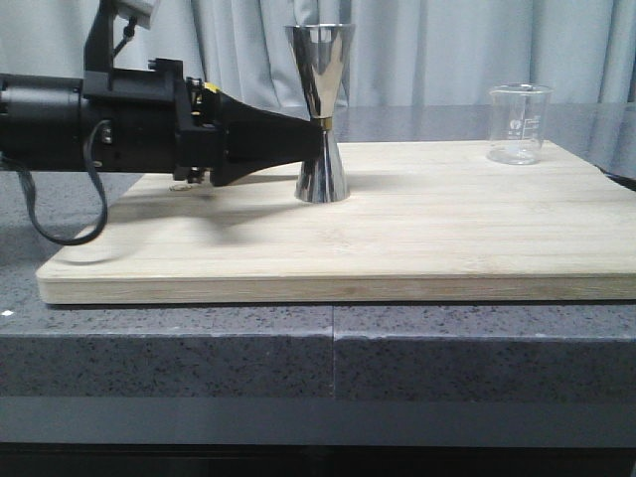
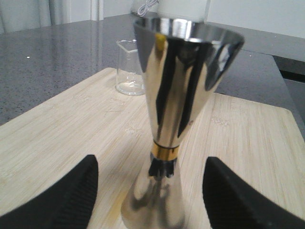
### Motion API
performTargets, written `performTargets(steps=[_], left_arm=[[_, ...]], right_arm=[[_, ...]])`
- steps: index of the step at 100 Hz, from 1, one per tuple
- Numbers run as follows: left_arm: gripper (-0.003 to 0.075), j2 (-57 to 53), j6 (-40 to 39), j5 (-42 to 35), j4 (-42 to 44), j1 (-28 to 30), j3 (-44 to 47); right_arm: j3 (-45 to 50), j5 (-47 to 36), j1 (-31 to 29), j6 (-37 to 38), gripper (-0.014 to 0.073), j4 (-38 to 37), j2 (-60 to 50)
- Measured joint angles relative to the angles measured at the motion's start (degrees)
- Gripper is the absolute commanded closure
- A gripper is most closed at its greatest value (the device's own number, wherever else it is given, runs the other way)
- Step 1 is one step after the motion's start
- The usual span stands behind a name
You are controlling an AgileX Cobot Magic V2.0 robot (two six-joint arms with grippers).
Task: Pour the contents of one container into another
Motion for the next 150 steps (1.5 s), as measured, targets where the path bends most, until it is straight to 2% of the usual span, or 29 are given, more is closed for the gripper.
performTargets(steps=[46,56,70,77,85,103,110,120,131,150], left_arm=[[0.0276,-10.75,-10.88,-0.12,3.77,6.83,0.0],[0.0277,-14.49,-11.35,-0.71,-0.02,8.96,0.0],[0.028,-19.91,-10.87,-0.19,-11.6,13.06,0.0],[0.028,-22.82,-8.21,5.32,-17.7,15.09,-0.12],[0.028,-25.72,-2.12,15.97,-24.2,16.94,-0.97],[0.028,-29.64,19.88,43.64,-41.58,19.58,-6.01],[0.028,-30.48,26.07,51.65,-48.51,20.85,-8.6],[0.028,-31.83,29.24,58.27,-53.19,22.13,-11.26],[0.028,-34.49,30.22,61.7,-55.21,22.26,-12.26],[0.028,-42.15,30.49,68.52,-58.87,20.58,-12.11]], right_arm=[[0.0,-0.81,0.0,0.0,0.0078,0.0,0.0],[0.0,-0.96,0.0,0.0,0.0078,0.0,0.0],[0.0,-1.06,0.0,-0.96,0.0078,0.0,0.0],[0.0,-1.06,-0.04,-2.17,0.0078,0.0,0.0],[0.0,-1.06,-1.02,-2.95,0.0078,0.0,0.0],[0.0,-0.82,-5.84,-3.48,0.0078,2.03,0.0],[0.0,0.03,-8.32,-3.48,0.0078,2.38,0.0],[0.0,1.61,-11.82,-3.48,0.0078,2.51,-0.14],[-0.12,5.0,-14.48,-3.48,0.0078,2.6,-1.35],[-3.07,12.03,-15.63,-5.81,0.0078,2.64,-7.69]])
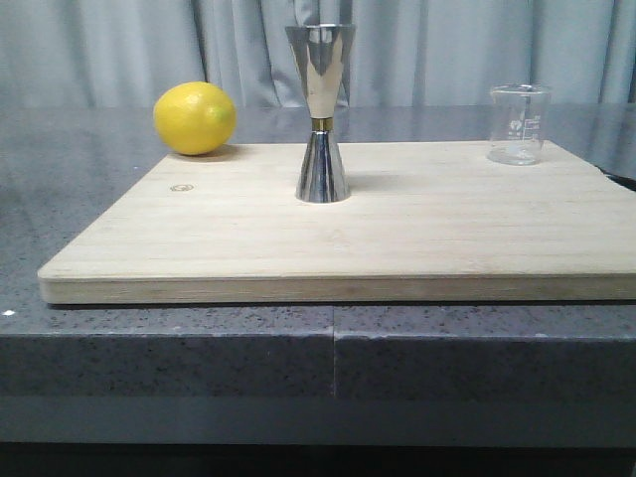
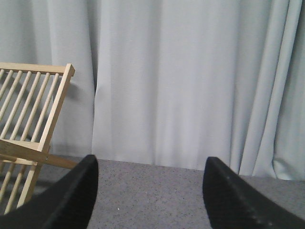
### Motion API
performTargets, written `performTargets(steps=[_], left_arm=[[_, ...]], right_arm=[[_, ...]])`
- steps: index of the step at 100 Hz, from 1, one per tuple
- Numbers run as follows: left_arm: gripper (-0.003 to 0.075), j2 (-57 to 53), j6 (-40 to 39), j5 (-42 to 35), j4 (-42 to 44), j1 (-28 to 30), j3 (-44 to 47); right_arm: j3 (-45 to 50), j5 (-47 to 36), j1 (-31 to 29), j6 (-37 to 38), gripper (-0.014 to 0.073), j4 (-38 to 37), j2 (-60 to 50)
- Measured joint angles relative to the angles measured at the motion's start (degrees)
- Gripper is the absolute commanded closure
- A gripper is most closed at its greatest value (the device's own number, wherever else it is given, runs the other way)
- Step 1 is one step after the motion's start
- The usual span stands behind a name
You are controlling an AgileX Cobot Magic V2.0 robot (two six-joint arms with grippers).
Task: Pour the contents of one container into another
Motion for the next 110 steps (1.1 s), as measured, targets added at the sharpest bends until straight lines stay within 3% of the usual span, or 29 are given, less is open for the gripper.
performTargets(steps=[43,90,110], left_arm=[[0.028,-26.47,0.23,1.82,-1.88,-3.78,18.43],[0.028,-54.4,0.23,1.03,-6.87,-3.78,48.58],[0.028,-62.01,-0.17,1.14,-9.88,-3.78,56.37]], right_arm=[[-0.83,22.87,0.0,-0.23,0.0079,-3.21,-19.38],[15.99,30.46,0.0,-0.48,0.0079,-3.35,-44.83],[22.73,33.07,0.0,-0.48,0.0079,-3.24,-52.23]])
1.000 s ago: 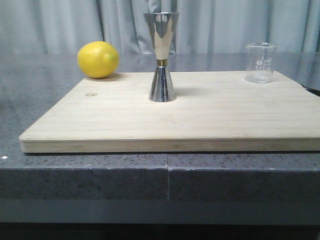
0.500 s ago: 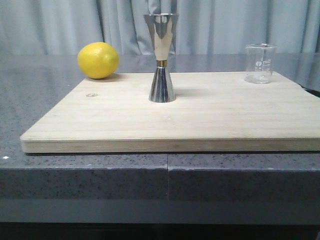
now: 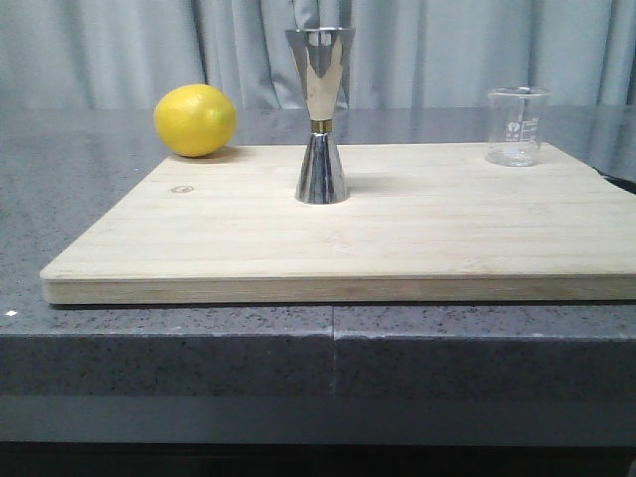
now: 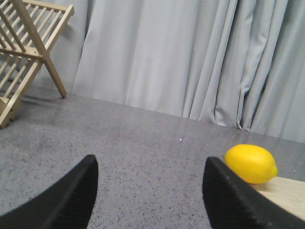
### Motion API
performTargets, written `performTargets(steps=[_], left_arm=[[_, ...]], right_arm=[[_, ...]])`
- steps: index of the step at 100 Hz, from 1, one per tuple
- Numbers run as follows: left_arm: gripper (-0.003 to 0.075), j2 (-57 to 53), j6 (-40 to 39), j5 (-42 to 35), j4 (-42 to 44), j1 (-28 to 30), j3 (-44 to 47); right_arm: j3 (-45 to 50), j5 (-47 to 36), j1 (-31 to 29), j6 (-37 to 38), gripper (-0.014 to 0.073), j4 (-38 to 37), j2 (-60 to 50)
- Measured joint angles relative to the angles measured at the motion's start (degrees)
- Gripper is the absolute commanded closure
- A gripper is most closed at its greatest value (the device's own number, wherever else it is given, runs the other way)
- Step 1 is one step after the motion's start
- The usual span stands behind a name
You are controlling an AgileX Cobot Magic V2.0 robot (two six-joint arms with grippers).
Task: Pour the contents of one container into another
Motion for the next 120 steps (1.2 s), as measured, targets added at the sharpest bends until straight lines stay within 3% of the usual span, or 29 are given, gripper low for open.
performTargets(steps=[27,36,46,63,71,100,120], left_arm=[[0.0283,-1.06,-0.08,1.09,0.0,0.0,0.89],[0.0326,-1.06,-0.08,1.09,0.0,0.0,0.89],[0.0429,-1.06,-0.13,1.09,0.0,0.0,0.89],[0.0669,-1.19,-0.22,1.09,0.0,0.0,0.89],[0.074,-1.19,-0.22,1.09,0.0,0.0,0.89],[0.0741,-1.19,-0.22,1.09,-0.61,0.0,0.89],[0.0741,-1.19,-0.22,1.22,4.32,-0.13,0.89]], right_arm=[[1.9,8.07,0.0,0.0,0.0081,1.4,-2.99],[1.9,8.16,0.0,0.0,0.0109,2.06,-2.99],[1.9,6.84,0.0,-0.12,0.0231,2.26,-2.99],[1.9,3.46,0.0,-0.12,0.0551,2.45,-2.99],[1.9,2.84,0.0,-0.12,0.0664,2.45,-2.99],[1.9,2.44,0.0,-0.12,0.066,2.45,-2.99],[1.9,2.35,0.0,-0.12,0.066,2.45,-2.99]])
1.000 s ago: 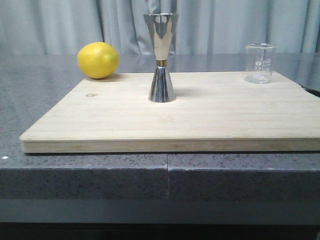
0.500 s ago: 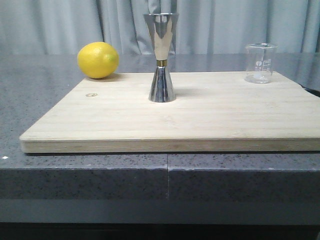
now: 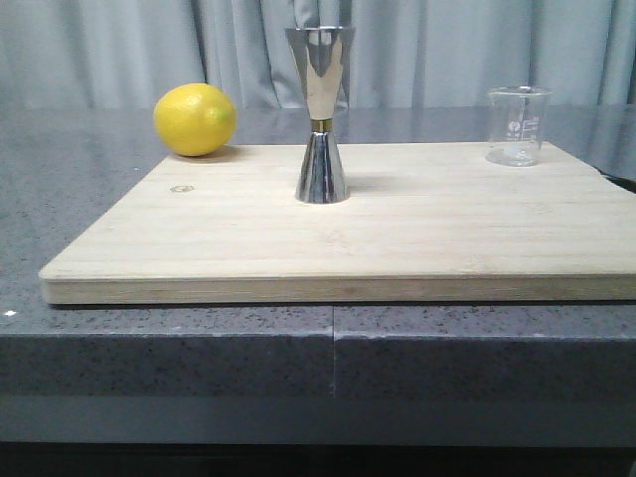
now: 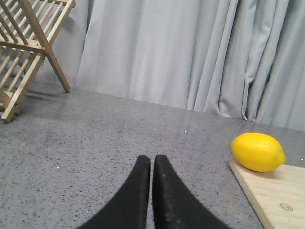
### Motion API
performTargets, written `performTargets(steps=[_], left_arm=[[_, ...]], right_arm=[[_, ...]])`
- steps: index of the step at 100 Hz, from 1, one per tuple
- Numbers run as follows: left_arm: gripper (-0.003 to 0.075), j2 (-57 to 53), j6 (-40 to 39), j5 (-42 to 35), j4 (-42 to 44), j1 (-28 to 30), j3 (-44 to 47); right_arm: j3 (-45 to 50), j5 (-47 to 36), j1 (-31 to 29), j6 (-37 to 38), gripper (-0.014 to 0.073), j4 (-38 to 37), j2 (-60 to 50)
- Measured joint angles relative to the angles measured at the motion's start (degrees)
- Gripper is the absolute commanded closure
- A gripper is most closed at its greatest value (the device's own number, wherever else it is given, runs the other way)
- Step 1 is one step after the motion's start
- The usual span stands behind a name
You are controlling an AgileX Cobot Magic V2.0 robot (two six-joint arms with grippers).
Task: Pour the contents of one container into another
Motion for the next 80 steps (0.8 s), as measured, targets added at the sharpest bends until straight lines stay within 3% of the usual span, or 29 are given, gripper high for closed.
performTargets(steps=[24,80], left_arm=[[0.0741,0.0,0.1,-0.28,8.46,-3.23,0.0],[0.0741,0.0,0.1,-0.51,8.54,-4.33,0.0]], right_arm=[[0.0,0.0,0.0,0.0,0.066,0.0,0.0],[0.0,0.0,0.0,0.0,0.066,0.03,0.0]])
